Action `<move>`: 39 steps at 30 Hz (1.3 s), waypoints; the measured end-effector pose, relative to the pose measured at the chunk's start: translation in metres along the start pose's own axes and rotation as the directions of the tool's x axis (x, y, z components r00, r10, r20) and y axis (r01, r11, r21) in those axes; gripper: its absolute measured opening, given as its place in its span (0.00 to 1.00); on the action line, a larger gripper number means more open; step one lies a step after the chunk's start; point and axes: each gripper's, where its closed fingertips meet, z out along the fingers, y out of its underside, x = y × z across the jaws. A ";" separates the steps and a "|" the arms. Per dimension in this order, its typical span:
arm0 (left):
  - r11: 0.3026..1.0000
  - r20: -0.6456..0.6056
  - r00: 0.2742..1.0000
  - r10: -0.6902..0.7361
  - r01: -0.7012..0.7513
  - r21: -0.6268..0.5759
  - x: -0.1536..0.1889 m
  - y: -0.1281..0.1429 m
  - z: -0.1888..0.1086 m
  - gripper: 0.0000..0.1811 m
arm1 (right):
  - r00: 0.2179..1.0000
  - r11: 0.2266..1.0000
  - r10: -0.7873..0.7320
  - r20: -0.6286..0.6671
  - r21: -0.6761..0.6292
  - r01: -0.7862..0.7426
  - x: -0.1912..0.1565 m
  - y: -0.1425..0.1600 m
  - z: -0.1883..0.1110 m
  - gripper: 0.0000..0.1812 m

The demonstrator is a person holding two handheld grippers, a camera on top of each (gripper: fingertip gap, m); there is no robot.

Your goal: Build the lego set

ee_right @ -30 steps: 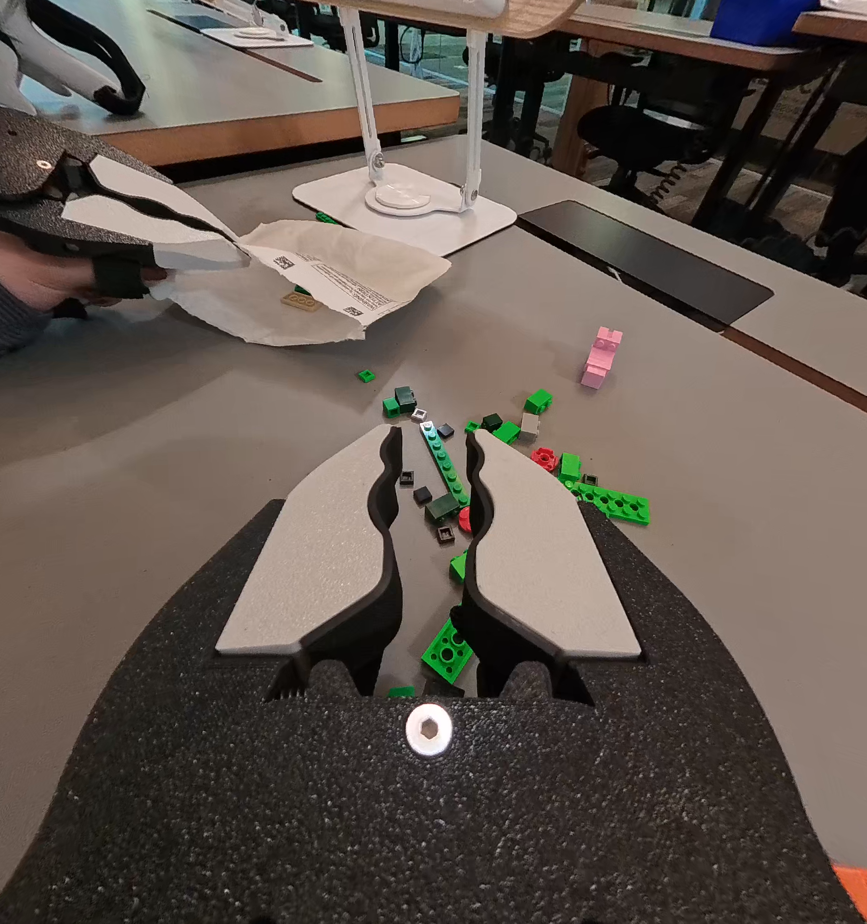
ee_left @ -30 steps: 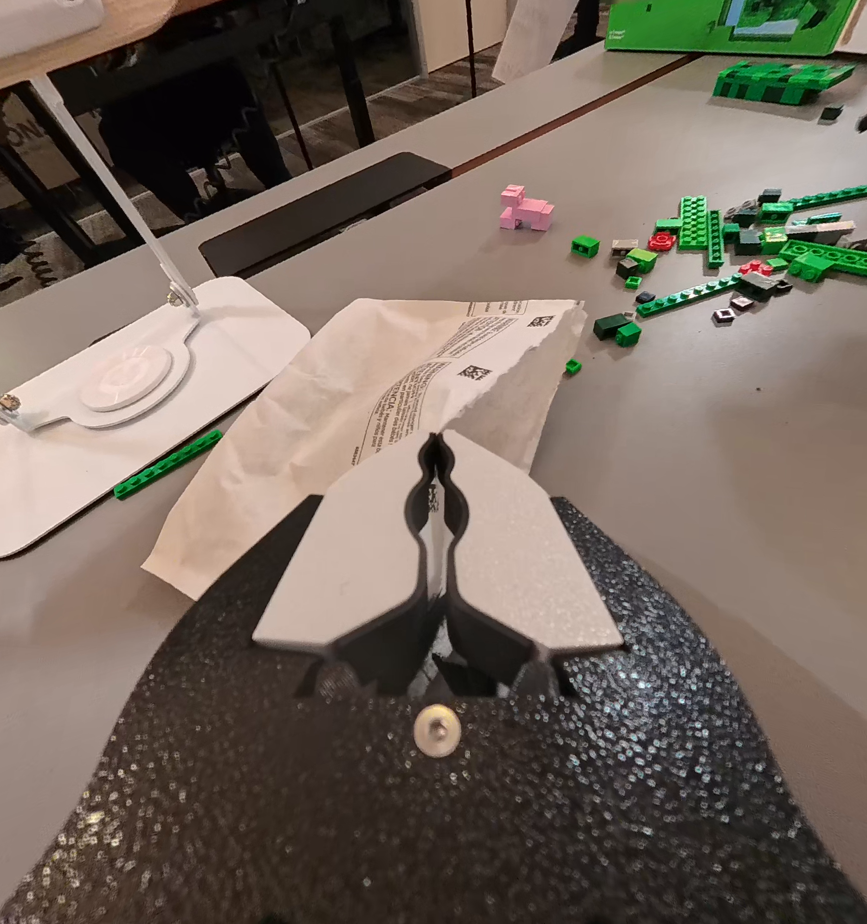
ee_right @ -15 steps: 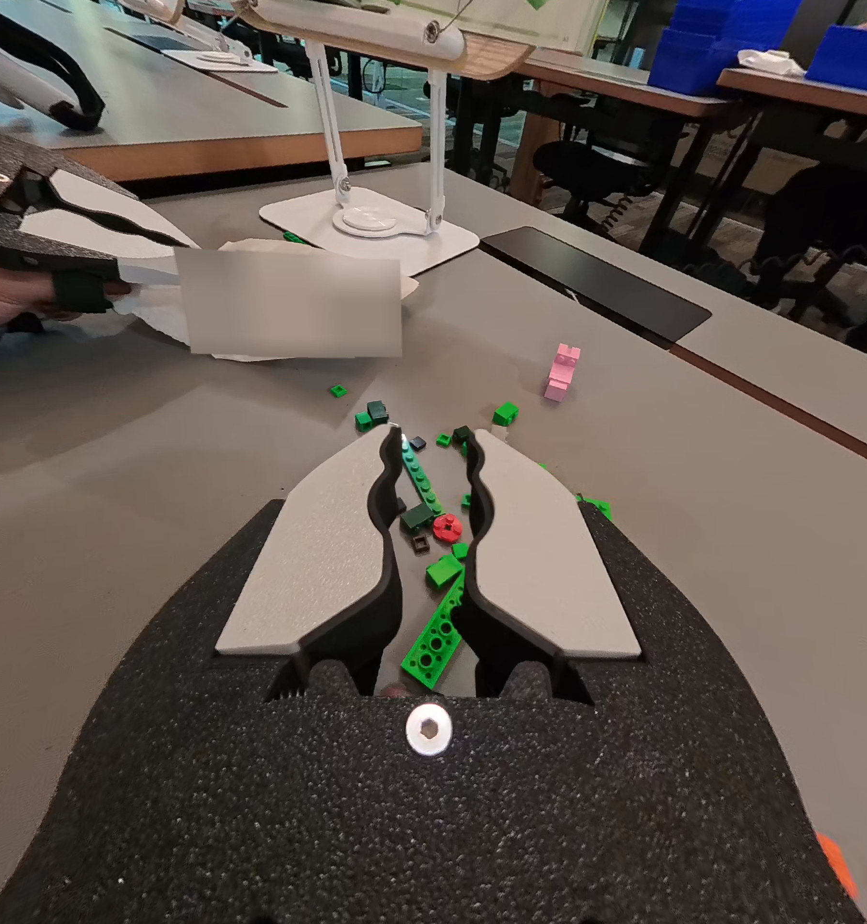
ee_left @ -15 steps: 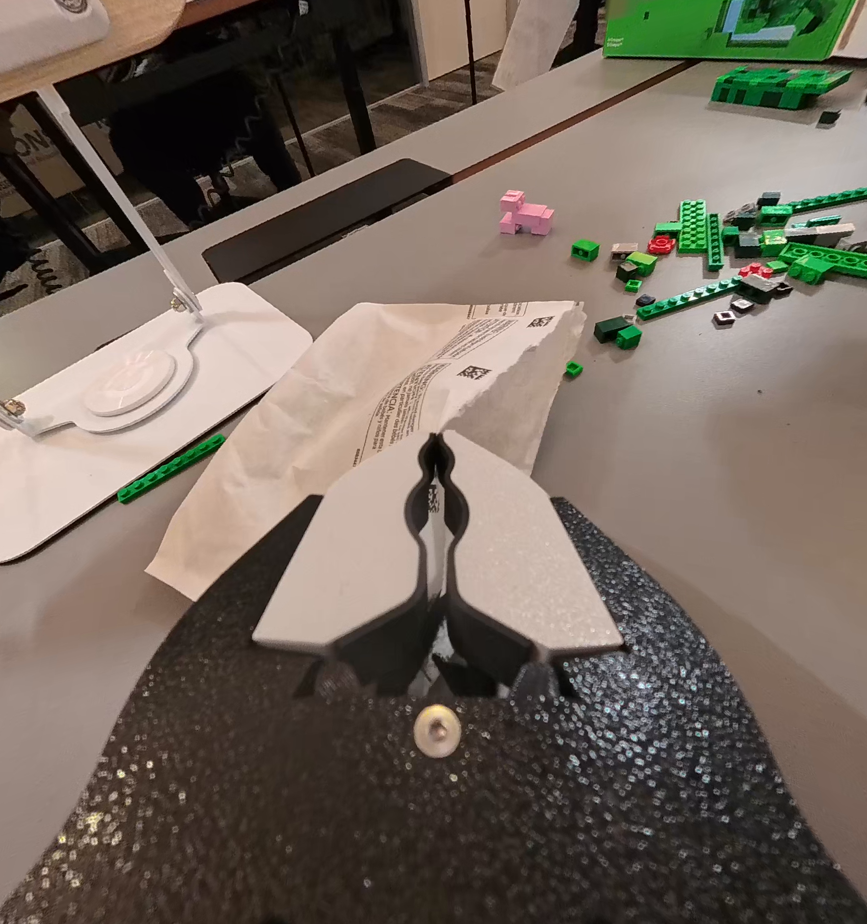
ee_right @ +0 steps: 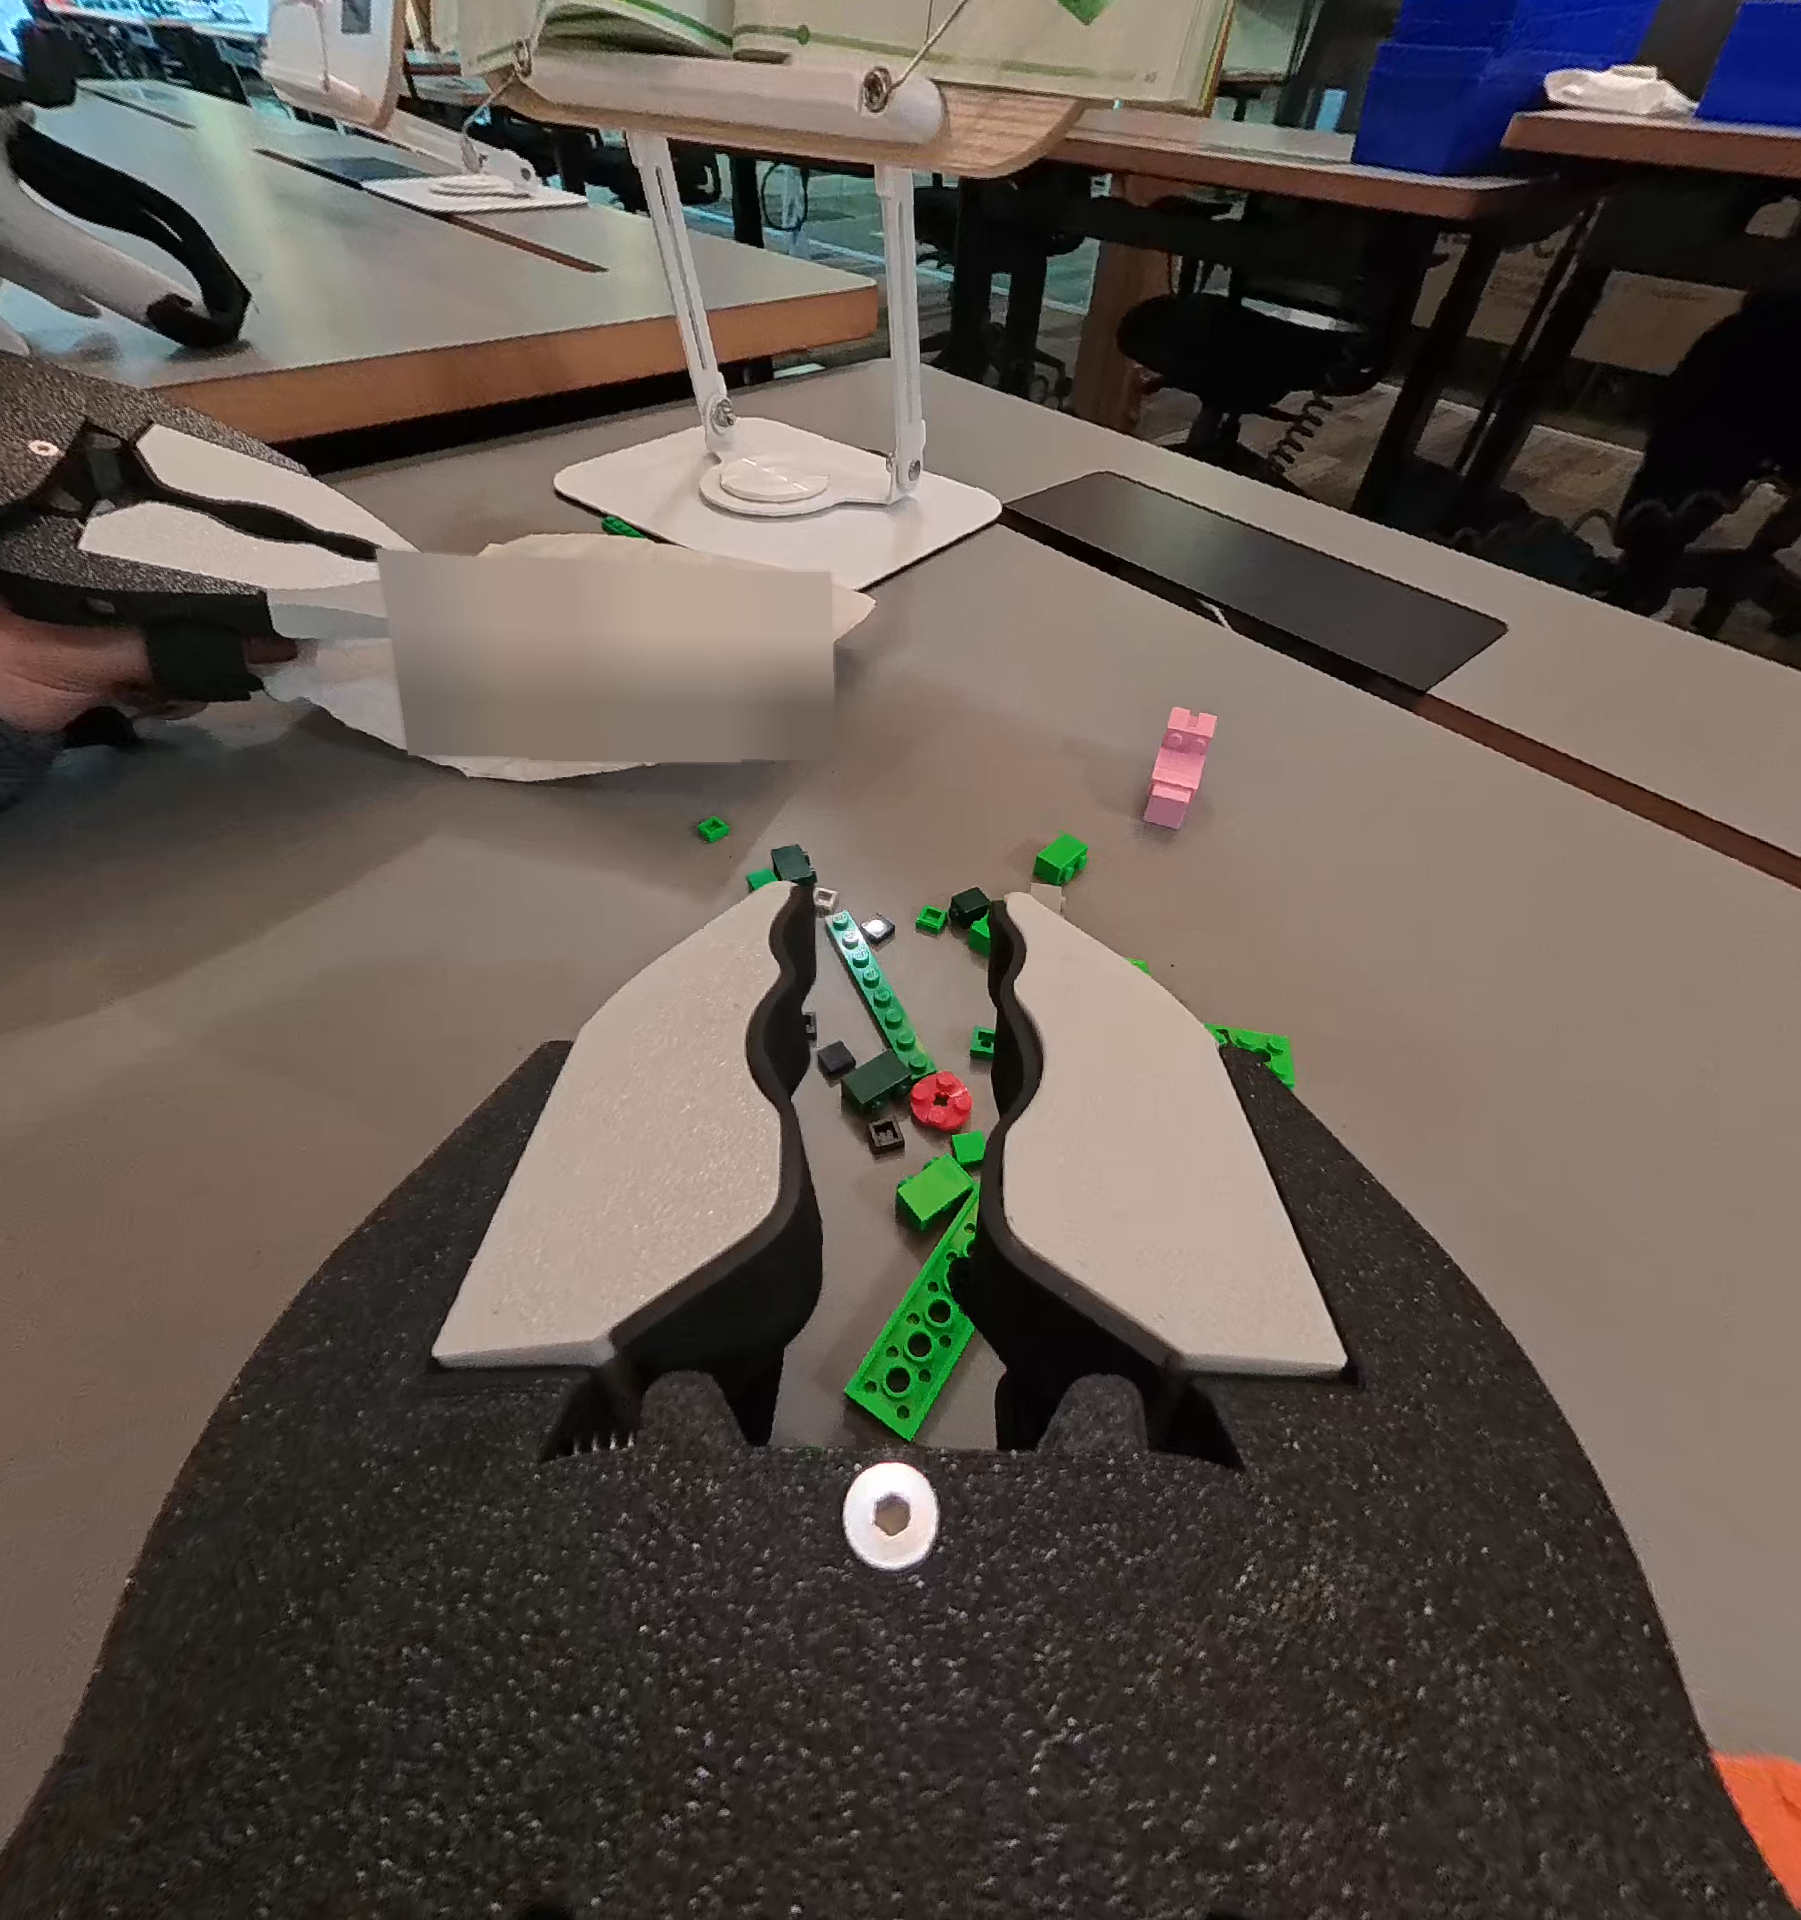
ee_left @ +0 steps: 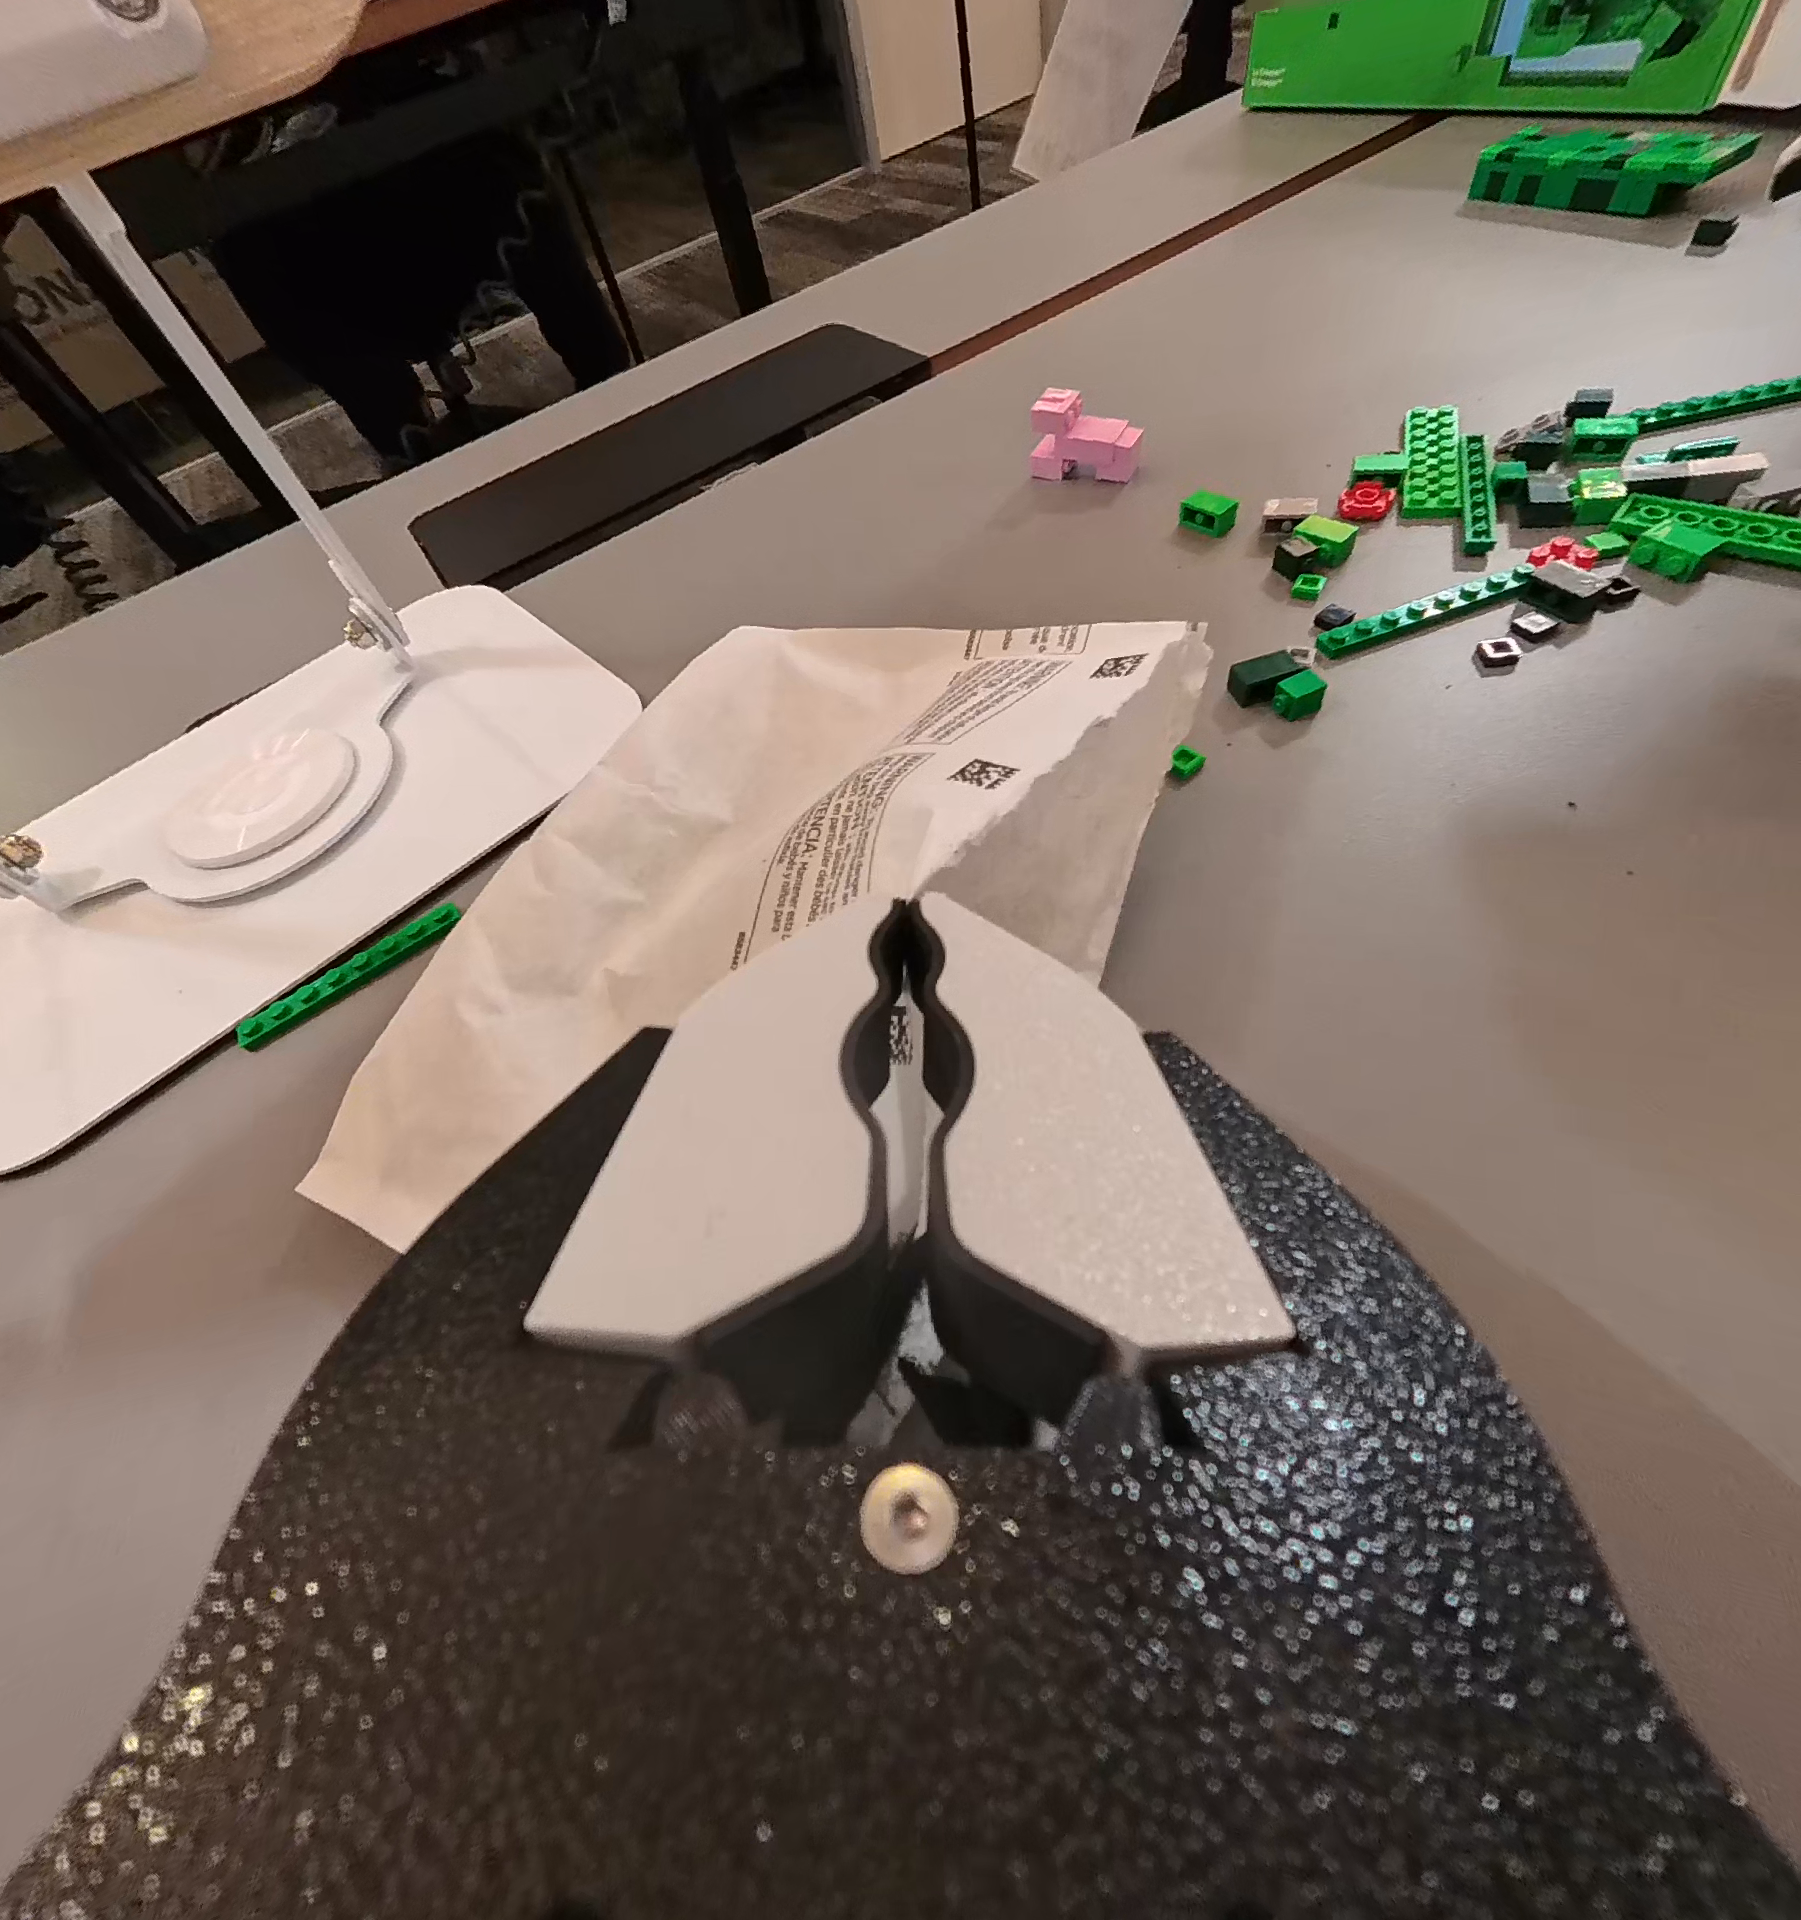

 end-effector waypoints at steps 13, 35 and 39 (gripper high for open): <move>1.000 -0.002 1.000 -0.006 0.006 0.001 0.000 0.000 0.000 0.00 | 0.989 0.991 -0.133 -0.066 -0.037 0.131 0.006 0.002 -0.002 0.16; 1.000 -0.003 1.000 0.000 0.000 -0.003 0.000 0.001 0.000 0.00 | 0.997 0.997 0.040 -0.072 0.063 -0.035 0.021 -0.009 -0.014 0.15; 1.000 -0.004 1.000 -0.002 0.002 -0.002 0.000 0.001 0.000 0.00 | 0.996 0.997 0.044 -0.072 0.061 -0.040 0.022 -0.008 -0.014 0.15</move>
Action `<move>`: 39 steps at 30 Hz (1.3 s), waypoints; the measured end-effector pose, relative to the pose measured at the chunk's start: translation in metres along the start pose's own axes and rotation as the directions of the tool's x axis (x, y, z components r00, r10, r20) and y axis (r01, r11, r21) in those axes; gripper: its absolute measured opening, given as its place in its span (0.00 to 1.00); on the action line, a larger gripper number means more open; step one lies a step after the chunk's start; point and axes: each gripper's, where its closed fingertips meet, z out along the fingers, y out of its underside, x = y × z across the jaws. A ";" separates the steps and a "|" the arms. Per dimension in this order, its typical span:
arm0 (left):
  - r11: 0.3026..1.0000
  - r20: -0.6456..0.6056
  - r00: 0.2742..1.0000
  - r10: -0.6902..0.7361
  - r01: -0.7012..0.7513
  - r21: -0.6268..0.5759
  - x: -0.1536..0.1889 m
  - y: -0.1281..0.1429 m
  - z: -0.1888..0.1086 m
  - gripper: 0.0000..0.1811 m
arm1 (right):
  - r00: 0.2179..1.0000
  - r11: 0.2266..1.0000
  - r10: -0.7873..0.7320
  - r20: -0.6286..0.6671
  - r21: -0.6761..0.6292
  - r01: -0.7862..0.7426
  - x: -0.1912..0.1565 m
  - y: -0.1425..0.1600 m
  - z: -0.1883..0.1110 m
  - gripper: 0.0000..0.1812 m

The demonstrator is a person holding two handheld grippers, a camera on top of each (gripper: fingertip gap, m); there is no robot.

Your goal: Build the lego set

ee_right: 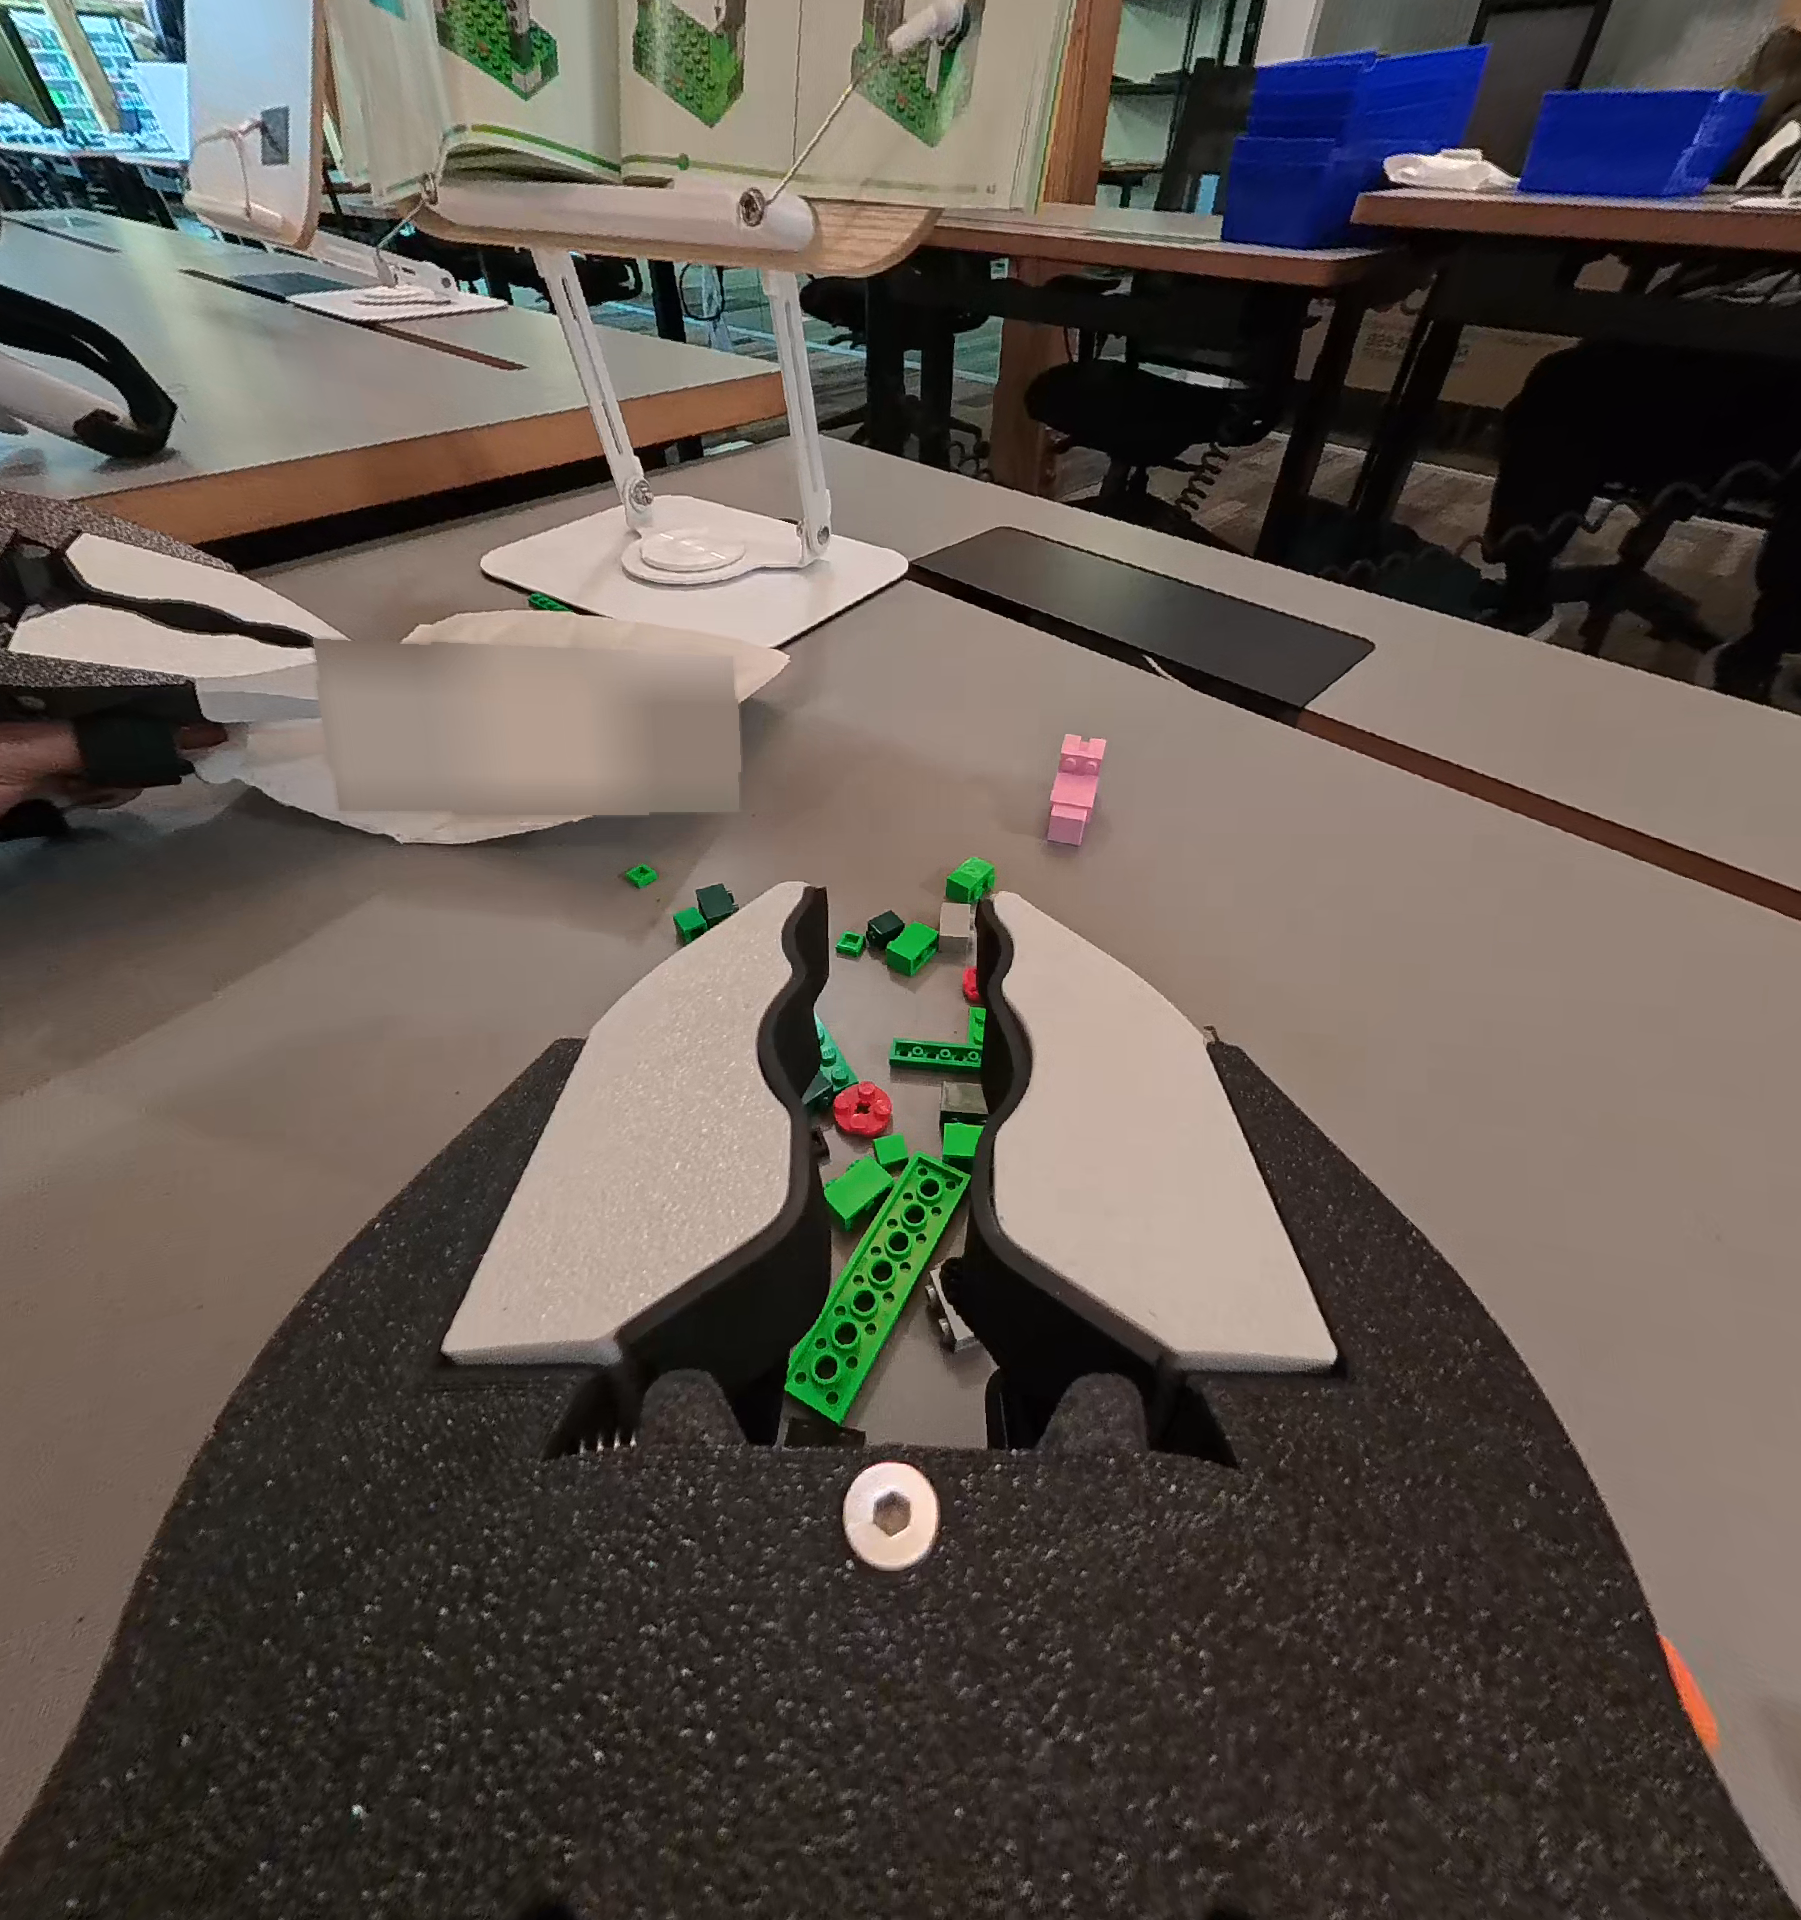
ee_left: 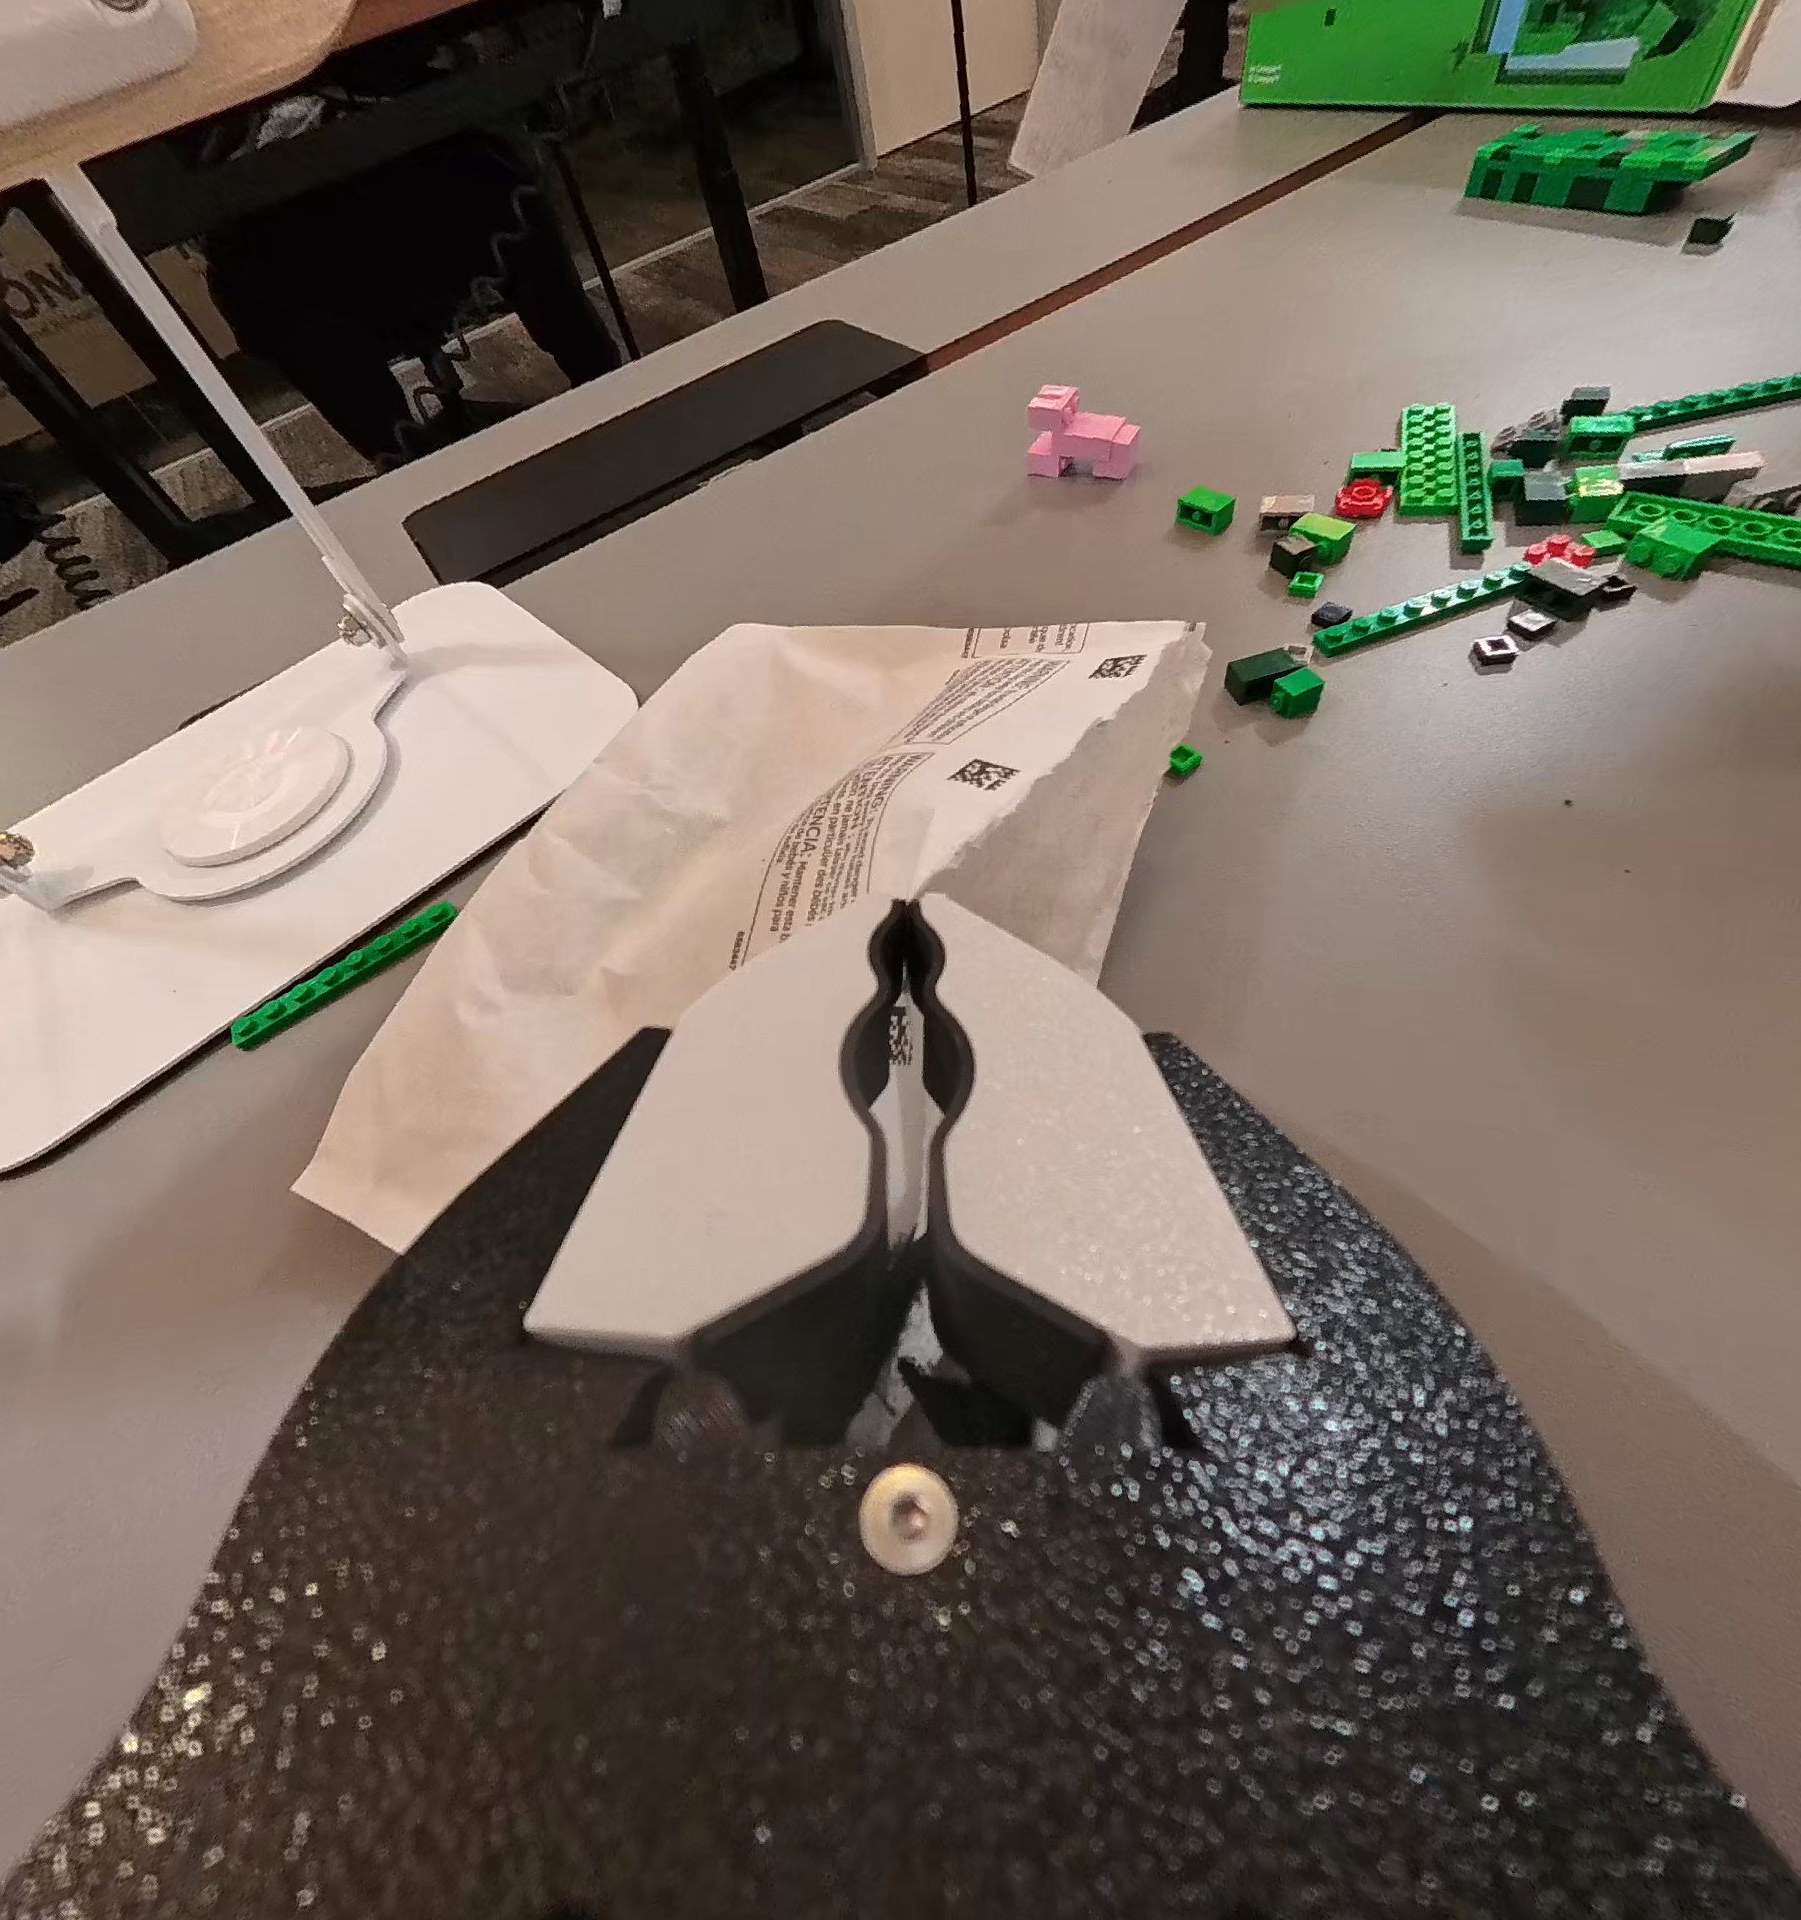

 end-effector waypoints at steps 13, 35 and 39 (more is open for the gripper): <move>1.000 0.002 1.000 0.002 -0.002 0.000 -0.001 0.000 0.000 0.00 | 0.999 0.999 -0.026 -0.039 -0.034 0.024 0.011 0.001 -0.005 0.15; 1.000 -0.005 1.000 0.009 -0.009 0.001 0.002 -0.002 0.000 0.00 | 0.945 0.969 -0.166 0.281 -0.130 0.209 -0.023 0.005 0.014 0.18; 0.999 -0.004 0.999 0.037 -0.037 0.001 0.004 -0.003 0.000 0.00 | 0.809 0.796 -0.302 0.505 -0.333 0.505 -0.020 0.024 0.041 0.17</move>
